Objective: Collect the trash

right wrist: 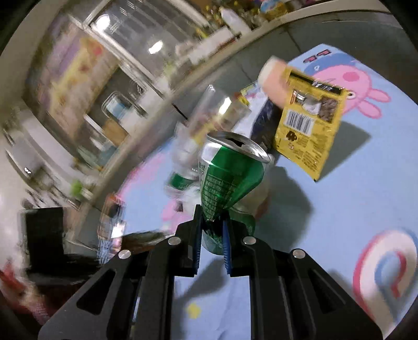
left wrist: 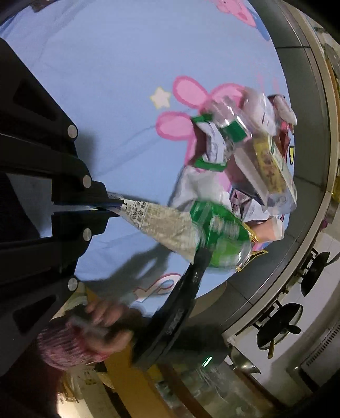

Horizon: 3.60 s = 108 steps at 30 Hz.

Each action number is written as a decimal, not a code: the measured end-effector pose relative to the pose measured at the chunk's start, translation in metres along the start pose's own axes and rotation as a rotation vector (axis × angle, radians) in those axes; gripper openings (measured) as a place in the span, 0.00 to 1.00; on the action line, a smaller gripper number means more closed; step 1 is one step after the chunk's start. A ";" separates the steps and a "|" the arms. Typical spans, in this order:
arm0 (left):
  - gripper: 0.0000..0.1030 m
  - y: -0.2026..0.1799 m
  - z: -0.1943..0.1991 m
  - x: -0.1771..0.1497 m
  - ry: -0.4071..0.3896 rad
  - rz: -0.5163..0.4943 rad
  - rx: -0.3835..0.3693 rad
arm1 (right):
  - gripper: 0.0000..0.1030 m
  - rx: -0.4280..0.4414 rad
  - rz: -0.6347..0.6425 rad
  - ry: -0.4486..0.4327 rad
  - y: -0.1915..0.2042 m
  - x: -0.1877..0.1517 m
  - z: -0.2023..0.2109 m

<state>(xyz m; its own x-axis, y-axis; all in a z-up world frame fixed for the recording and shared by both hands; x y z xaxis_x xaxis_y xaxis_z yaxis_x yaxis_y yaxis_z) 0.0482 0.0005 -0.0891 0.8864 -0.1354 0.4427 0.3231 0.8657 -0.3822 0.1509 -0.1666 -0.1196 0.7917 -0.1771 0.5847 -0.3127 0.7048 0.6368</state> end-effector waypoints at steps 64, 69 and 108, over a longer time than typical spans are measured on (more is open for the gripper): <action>0.63 0.075 0.024 0.077 -0.304 -0.061 0.242 | 0.47 -0.191 -0.055 -0.258 -0.018 0.011 0.077; 0.63 0.118 0.025 0.041 -0.271 0.036 0.265 | 0.47 -0.181 -0.029 -0.147 0.011 -0.015 0.036; 0.60 0.035 -0.036 0.058 -0.329 -0.459 0.271 | 0.03 -0.536 0.154 -0.060 0.007 -0.054 0.031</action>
<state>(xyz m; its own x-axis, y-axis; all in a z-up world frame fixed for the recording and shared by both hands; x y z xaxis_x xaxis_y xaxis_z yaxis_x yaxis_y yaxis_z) 0.1228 0.0052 -0.1058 0.5150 -0.4041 0.7560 0.5129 0.8519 0.1060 0.0892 -0.1735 -0.1312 0.7216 -0.0723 0.6886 -0.0993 0.9735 0.2062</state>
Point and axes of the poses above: each gripper's, at about its wrist camera, not at the fingertips, and z roughly against the way its jaws point, y to its left, x to its top, the point moved 4 cm from there along -z, roughly the way its jaws point, and after that the axes turned 1 degree about -y, right-handed, at the moved point
